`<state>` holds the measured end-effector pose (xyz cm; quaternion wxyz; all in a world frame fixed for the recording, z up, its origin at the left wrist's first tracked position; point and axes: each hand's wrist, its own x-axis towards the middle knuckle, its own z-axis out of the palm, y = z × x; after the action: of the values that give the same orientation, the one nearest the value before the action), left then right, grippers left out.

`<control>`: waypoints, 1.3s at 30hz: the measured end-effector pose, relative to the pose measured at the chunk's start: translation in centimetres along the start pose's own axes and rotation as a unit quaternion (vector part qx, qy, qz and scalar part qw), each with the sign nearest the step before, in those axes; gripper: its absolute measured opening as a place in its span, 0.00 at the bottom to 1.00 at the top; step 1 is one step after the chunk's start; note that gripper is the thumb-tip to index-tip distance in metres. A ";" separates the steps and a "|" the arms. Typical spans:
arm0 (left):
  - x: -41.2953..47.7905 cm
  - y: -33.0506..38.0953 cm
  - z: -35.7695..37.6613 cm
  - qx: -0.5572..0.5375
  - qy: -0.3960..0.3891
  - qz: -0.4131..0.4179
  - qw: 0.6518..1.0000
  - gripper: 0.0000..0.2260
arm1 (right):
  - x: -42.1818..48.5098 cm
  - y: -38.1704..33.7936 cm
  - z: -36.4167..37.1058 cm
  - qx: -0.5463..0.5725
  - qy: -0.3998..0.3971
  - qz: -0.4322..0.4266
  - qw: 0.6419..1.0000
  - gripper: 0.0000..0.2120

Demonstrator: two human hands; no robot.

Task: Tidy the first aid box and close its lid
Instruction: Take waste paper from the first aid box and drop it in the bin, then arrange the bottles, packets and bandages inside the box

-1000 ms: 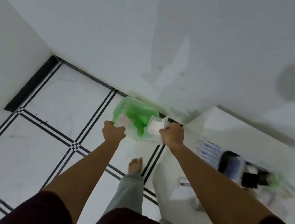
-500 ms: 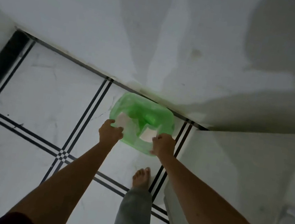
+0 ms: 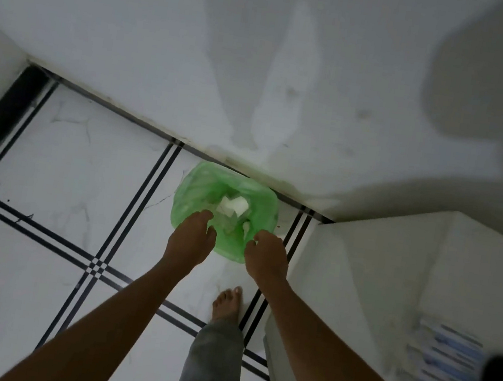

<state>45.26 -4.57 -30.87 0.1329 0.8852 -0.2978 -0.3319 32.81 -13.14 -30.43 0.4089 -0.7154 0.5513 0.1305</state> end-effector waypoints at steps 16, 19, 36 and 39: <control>-33.7 21.4 -4.9 -0.021 0.138 0.271 0.952 0.11 | -31.3 11.7 -25.0 0.039 0.227 -0.229 0.946 0.13; -38.0 24.4 -2.8 0.007 0.102 0.310 0.945 0.12 | -35.4 15.7 -27.7 0.026 0.250 -0.222 0.942 0.12; -40.6 25.0 4.8 0.232 -0.151 0.333 0.902 0.21 | -40.0 23.4 -28.9 0.064 0.269 -0.076 0.958 0.11; -39.6 24.9 5.7 0.240 -0.142 0.346 0.896 0.19 | -39.6 25.5 -29.3 0.076 0.290 0.006 0.954 0.16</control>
<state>6.67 -0.03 -4.25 -0.0203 0.6745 -0.6717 -0.3056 -11.96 -8.98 2.10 0.2836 -0.6862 0.6586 -0.1225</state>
